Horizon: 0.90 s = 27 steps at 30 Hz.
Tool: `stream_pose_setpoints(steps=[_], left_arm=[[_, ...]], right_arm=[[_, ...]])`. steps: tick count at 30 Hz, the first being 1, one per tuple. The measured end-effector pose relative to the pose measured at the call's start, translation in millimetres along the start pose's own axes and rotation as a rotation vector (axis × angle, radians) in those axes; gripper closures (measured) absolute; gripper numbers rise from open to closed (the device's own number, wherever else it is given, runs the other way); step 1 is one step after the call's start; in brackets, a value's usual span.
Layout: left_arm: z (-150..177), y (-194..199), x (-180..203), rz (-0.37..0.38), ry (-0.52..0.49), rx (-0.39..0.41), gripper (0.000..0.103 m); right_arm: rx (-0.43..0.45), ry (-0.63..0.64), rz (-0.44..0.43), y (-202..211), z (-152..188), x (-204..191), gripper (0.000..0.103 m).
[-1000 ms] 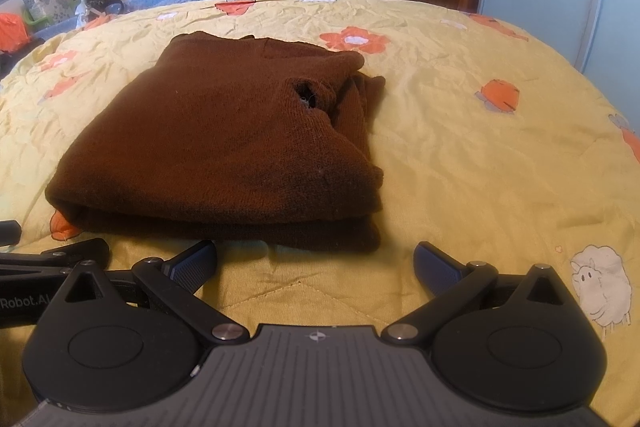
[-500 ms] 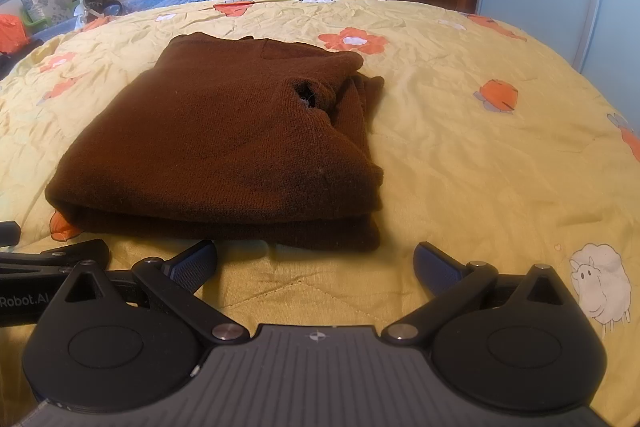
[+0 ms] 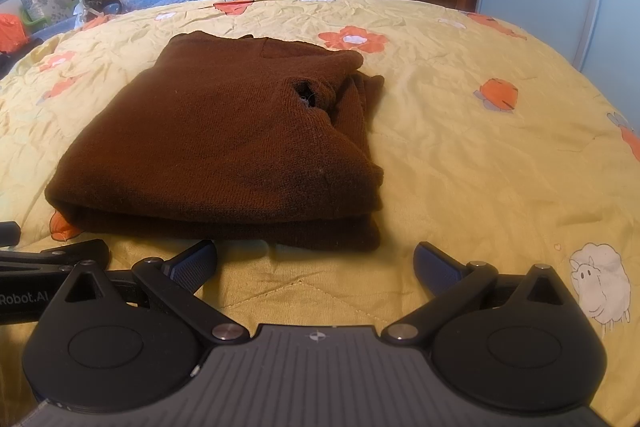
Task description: Fold small clothes
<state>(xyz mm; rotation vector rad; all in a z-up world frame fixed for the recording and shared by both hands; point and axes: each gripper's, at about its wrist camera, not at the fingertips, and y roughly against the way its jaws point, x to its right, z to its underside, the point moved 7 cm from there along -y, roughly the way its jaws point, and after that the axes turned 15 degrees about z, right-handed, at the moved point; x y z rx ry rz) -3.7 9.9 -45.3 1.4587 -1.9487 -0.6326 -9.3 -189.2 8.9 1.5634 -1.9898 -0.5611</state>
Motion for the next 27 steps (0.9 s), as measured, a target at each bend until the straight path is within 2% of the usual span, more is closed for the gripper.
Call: stream_pose_setpoints(steps=[17, 22, 25, 27], left_arm=[[1, 0, 0, 0.001, -0.002, 0.004, 0.000], [5, 3, -1, 0.004, 0.000, 0.045, 0.000], [6, 8, -2, 0.014, -0.004, 0.045, 0.000], [1, 20, -10, 0.049, -0.006, 0.061, 0.000]], right_arm=[[0.002, 0.000, 0.000, 0, 0, 0, 0.000], [0.001, 0.001, -0.001, 0, 0, 0, 0.000], [0.000, 0.001, -0.006, 1, 1, 0, 0.000], [-0.017, 0.004, -0.033, 3, -1, 4, 0.000]])
